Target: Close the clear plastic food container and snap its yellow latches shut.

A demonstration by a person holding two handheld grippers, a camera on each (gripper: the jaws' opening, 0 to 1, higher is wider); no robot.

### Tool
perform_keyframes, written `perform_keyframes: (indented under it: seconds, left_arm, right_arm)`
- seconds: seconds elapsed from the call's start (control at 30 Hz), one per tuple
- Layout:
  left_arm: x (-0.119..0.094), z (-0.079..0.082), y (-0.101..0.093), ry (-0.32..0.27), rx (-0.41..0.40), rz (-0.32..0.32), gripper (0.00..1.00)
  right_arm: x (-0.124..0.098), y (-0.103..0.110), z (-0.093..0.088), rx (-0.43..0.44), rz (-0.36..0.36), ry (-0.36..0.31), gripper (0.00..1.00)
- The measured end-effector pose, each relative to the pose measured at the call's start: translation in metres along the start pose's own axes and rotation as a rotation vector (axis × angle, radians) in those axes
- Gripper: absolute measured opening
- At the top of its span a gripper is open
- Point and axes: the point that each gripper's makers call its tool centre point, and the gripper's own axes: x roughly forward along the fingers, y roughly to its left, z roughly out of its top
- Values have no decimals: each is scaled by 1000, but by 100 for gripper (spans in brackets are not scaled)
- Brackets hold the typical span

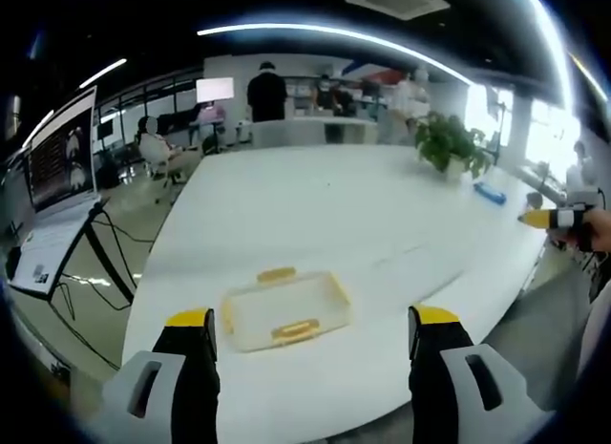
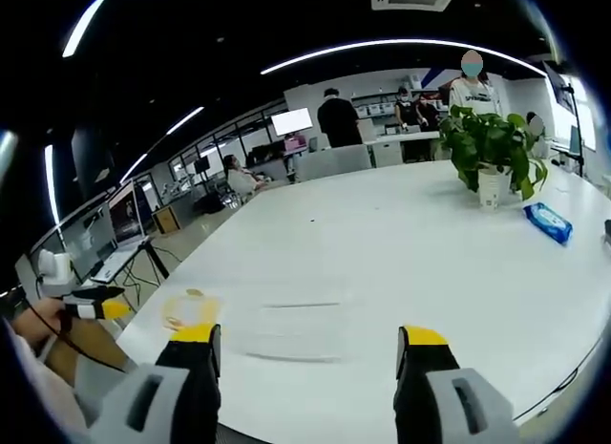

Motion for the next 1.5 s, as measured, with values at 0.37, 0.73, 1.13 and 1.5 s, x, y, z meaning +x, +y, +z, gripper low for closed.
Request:
perform_keyframes:
  seconds: [0.37,0.73,1.13,1.5]
  left_arm:
    - [1,1,0,2,3,0,80]
    - [3,0,-2,9,9,-8,80]
    - [3,-2,4,15,3,-4,80]
    - [9,-2,11,17,3,-4,79]
  right_arm:
    - [2,2,0,-7,11,2,75]
    - [1,4,-7,-8,6,9,75]
    - [13,30,-14,-31,71,27,74]
    - [28,44,-11,-60,105,37,73]
